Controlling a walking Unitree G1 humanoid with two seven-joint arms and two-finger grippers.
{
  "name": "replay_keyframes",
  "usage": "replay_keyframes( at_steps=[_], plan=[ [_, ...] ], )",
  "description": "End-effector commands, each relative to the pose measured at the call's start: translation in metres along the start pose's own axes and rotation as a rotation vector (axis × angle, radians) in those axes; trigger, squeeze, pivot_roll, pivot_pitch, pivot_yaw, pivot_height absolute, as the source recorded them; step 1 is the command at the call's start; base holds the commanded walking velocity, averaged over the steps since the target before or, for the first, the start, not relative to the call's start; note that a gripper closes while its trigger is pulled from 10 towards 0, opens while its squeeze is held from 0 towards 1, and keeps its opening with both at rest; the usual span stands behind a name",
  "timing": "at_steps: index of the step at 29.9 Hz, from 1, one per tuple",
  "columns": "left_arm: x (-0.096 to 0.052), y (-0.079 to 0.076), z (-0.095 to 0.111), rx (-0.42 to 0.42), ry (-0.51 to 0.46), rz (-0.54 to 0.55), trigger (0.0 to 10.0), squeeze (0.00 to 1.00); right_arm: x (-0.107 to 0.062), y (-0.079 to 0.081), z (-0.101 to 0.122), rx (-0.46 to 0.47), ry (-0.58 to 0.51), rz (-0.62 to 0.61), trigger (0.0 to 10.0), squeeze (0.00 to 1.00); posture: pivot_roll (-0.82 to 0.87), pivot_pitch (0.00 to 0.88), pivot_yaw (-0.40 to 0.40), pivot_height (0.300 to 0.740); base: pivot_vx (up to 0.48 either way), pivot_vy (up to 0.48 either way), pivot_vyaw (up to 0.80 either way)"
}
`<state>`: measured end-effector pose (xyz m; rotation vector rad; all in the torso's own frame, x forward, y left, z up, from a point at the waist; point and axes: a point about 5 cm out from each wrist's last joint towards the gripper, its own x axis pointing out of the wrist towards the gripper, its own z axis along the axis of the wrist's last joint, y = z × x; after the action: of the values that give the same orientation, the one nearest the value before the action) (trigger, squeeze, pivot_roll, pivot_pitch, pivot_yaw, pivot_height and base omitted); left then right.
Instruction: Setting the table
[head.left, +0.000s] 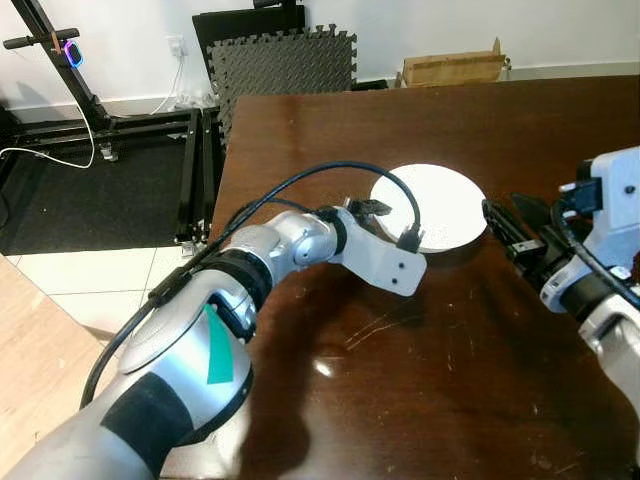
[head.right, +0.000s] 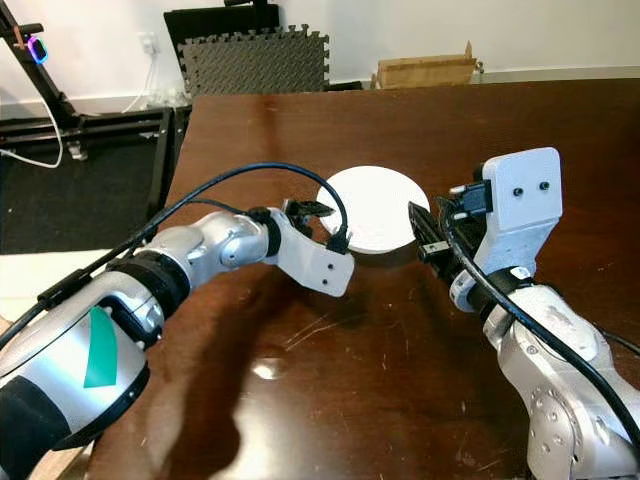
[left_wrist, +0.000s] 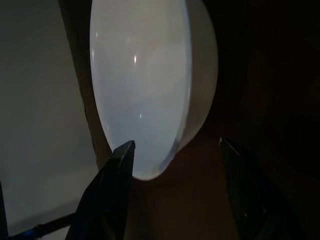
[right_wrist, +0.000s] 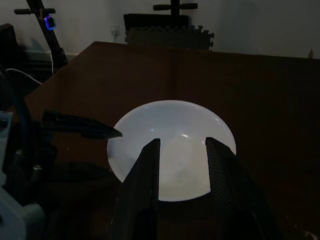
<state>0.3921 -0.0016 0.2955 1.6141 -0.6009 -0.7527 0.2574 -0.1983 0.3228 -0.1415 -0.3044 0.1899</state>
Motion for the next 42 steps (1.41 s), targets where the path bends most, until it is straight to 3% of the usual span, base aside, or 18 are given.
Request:
replay_keyframes(
  at_steps=[1,9,10,12,13,16,17,18,19,33,34,35,36,40,42],
  plan=[
    [-0.002,-0.01,-0.003,-0.024,0.001,-0.014,0.0,0.0,0.001,0.003,0.001,0.008,-0.011,0.023,10.0,0.0,-0.22,0.283,0.155,0.74,0.0,0.0,0.0],
    [-0.004,-0.014,-0.007,-0.035,0.01,-0.016,0.0,0.0,0.003,0.002,0.002,0.012,-0.016,0.027,10.0,0.0,-0.22,0.277,0.146,0.74,0.0,0.0,0.0],
    [-0.004,-0.014,-0.007,-0.041,0.007,-0.017,5.8,0.0,0.003,0.002,0.002,0.011,-0.018,0.026,10.0,0.0,-0.22,0.276,0.147,0.74,0.0,0.0,0.0],
    [-0.005,-0.014,-0.008,-0.045,0.005,-0.013,5.8,0.0,0.003,0.001,0.003,0.01,-0.019,0.025,10.0,0.0,-0.22,0.276,0.147,0.74,0.0,0.0,0.0],
    [-0.005,-0.013,-0.008,-0.076,0.003,-0.01,10.0,0.0,0.003,0.001,0.003,0.009,-0.02,0.023,10.0,0.0,-0.22,0.275,0.146,0.74,0.0,0.0,0.0],
    [-0.007,-0.011,-0.01,-0.137,0.003,-0.004,10.0,0.0,0.002,0.001,0.003,0.008,-0.022,0.021,10.0,0.0,-0.23,0.275,0.145,0.74,0.0,0.0,0.0],
    [-0.009,-0.008,-0.012,-0.17,-0.011,0.011,4.7,0.0,0.002,0.0,0.003,0.007,-0.022,0.019,10.0,0.0,-0.23,0.273,0.144,0.74,0.0,0.0,0.0],
    [-0.009,-0.008,-0.012,-0.17,-0.011,0.011,4.7,0.0,0.002,0.0,0.003,0.007,-0.022,0.019,10.0,0.0,-0.23,0.273,0.144,0.74,0.0,0.0,0.0],
    [-0.01,-0.005,-0.012,-0.169,-0.013,0.021,0.0,0.0,0.002,0.0,0.003,0.007,-0.023,0.018,10.0,0.0,-0.22,0.271,0.141,0.74,0.0,0.0,0.0],
    [-0.01,-0.009,-0.01,-0.123,-0.039,-0.023,0.0,0.0,0.006,0.0,0.004,0.013,-0.033,0.027,10.0,0.0,-0.22,0.273,0.139,0.74,0.0,0.0,0.0],
    [-0.009,-0.007,-0.009,-0.106,-0.039,-0.014,0.5,0.0,0.006,-0.001,0.004,0.011,-0.033,0.025,10.0,0.0,-0.22,0.274,0.141,0.74,0.0,0.0,0.0],
    [-0.009,-0.003,-0.008,-0.089,-0.045,0.008,10.0,0.0,0.005,-0.001,0.005,0.01,-0.033,0.022,10.0,0.0,-0.22,0.273,0.149,0.74,0.0,0.0,0.0],
    [-0.01,0.003,-0.007,-0.11,-0.059,0.017,10.0,1.0,0.005,-0.002,0.005,0.008,-0.034,0.017,10.0,0.0,-0.23,0.274,0.15,0.74,0.0,0.0,0.0],
    [-0.013,0.015,-0.008,-0.105,-0.074,0.046,10.0,1.0,0.003,-0.003,0.005,0.005,-0.036,0.007,10.0,0.0,-0.23,0.274,0.153,0.74,0.0,0.0,0.0],
    [-0.015,0.022,-0.008,-0.057,-0.081,0.039,10.0,1.0,0.002,-0.004,0.005,0.005,-0.037,0.002,10.0,0.0,-0.22,0.275,0.156,0.74,0.0,0.0,0.0]
  ],
)
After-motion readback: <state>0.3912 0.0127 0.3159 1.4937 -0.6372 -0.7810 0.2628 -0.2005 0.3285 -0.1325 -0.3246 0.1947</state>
